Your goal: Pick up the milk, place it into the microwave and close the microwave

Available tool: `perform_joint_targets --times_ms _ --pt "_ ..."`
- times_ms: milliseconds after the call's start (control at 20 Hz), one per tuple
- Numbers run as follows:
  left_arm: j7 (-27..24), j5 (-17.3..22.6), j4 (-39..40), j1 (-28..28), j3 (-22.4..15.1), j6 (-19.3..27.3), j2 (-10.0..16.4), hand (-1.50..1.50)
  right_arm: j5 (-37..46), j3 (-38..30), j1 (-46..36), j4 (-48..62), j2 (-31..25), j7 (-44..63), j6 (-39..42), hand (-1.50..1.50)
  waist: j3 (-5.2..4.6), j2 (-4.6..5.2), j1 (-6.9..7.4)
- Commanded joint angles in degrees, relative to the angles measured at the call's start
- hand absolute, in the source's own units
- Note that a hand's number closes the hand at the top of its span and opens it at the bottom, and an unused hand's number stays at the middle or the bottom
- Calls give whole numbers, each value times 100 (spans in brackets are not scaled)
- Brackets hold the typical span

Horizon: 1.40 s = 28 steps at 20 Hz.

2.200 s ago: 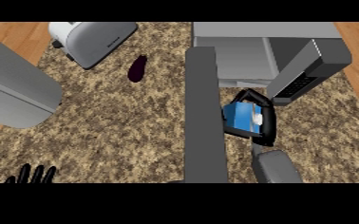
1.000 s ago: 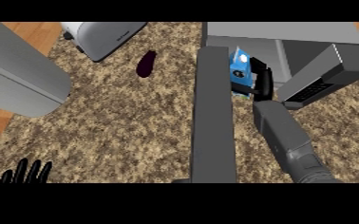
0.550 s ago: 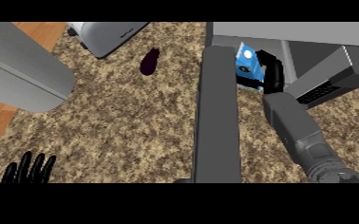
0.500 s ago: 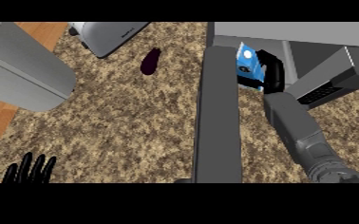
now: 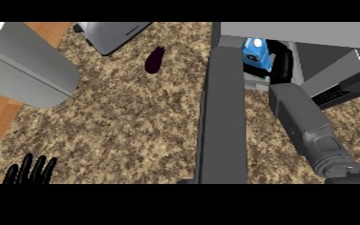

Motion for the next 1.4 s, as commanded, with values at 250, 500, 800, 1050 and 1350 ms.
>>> perform_joint_targets --times_ms 250,500,800,1050,1350 --pt "-21 -40 299 -181 41 -73 71 -150 141 -118 -224 131 -242 -144 -1414 150 -13 72 81" --pt "93 24 367 -357 63 -93 143 -150 211 -129 -345 165 -158 -104 -1625 150 -4 103 136" --pt "-41 -71 256 -406 97 -106 174 -150 561 84 486 978 -694 1335 -2945 -150 -98 319 187" --pt "81 -177 313 -637 -35 -41 142 -150 1104 629 384 996 -571 2200 -3447 -150 -52 270 412" --pt "103 -190 418 -612 1 -64 184 -150 1477 1022 -315 895 -147 1536 -1865 -150 13 133 452"
